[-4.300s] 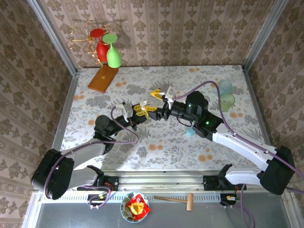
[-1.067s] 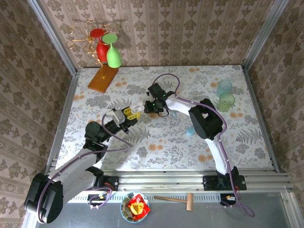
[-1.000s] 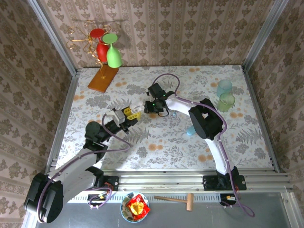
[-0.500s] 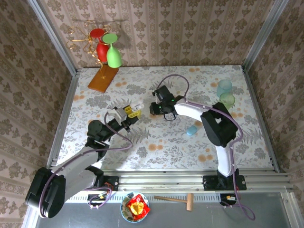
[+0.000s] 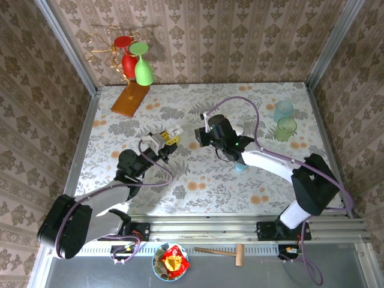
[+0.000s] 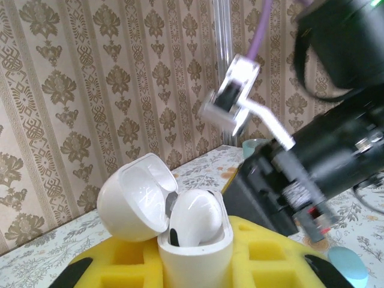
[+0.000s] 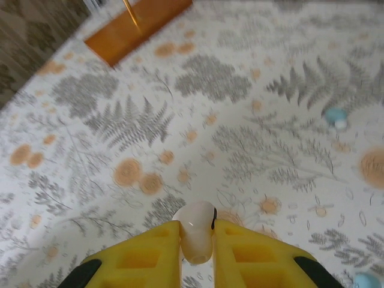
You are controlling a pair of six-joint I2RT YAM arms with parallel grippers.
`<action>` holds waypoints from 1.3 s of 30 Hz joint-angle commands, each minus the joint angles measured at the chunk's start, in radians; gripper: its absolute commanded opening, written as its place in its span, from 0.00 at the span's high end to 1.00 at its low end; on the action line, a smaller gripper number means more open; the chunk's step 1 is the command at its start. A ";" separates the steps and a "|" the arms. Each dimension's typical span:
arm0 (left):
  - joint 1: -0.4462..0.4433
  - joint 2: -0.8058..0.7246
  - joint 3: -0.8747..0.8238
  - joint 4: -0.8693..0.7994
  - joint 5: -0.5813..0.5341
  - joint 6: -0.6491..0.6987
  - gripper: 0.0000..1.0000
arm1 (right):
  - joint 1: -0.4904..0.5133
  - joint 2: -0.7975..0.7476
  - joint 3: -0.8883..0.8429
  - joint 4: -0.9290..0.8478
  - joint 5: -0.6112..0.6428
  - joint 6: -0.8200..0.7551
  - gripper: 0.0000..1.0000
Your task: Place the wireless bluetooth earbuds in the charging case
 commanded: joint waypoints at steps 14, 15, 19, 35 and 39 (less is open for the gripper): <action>-0.023 0.029 0.033 0.076 -0.048 -0.049 1.00 | 0.114 -0.160 0.012 0.165 0.039 -0.182 0.82; -0.024 0.029 0.030 0.082 -0.043 -0.049 1.00 | 0.114 -0.153 0.021 0.163 0.041 -0.181 0.83; -0.028 0.025 0.023 0.095 -0.067 -0.053 1.00 | 0.116 -0.123 0.045 0.171 0.024 -0.177 0.82; -0.028 -0.023 0.031 0.055 -0.090 -0.073 1.00 | 0.130 -0.063 0.065 0.160 -0.026 -0.179 0.83; -0.028 -0.049 0.034 0.025 -0.093 -0.070 1.00 | 0.130 -0.055 0.063 0.159 -0.023 -0.182 0.83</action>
